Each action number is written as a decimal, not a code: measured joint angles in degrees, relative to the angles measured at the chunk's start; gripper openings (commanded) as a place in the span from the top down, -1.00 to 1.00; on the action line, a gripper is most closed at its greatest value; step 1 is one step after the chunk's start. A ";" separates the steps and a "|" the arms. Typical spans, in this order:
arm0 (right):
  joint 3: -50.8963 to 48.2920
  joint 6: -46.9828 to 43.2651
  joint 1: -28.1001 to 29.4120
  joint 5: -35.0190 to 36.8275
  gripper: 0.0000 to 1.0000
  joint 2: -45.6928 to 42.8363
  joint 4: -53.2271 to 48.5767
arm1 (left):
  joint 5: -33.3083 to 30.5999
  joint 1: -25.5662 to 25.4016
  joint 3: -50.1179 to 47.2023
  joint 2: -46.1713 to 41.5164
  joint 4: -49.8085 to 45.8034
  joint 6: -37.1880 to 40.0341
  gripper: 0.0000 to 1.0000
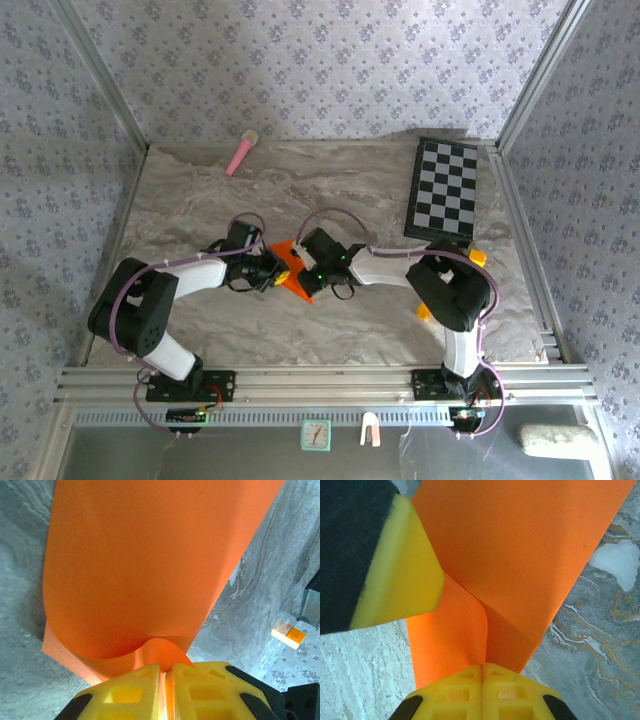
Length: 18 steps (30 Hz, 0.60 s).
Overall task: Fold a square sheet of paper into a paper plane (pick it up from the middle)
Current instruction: Third fold the triangle at the center of the table.
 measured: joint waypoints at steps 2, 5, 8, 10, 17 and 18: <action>0.15 0.00 0.00 0.00 0.97 0.11 -0.17 | -0.22 0.00 -0.11 0.00 -0.46 0.07 0.70; 0.44 0.02 0.00 -0.02 0.97 0.31 -0.33 | -0.44 0.00 -0.39 0.00 -1.16 0.44 0.70; 0.70 0.04 0.00 -0.02 0.97 0.50 -0.44 | -0.66 0.00 -0.44 0.00 -1.49 0.48 0.70; 0.83 0.07 0.00 -0.02 0.97 0.59 -0.52 | -0.90 0.00 -0.44 0.00 -1.49 0.50 0.70; 1.14 0.24 0.00 -0.02 0.97 0.81 -0.66 | -1.51 -0.17 -0.59 0.00 -1.53 1.33 0.71; 1.22 0.24 0.00 -0.02 0.97 0.85 -0.76 | -1.51 -0.20 -0.63 0.04 -1.53 1.38 0.71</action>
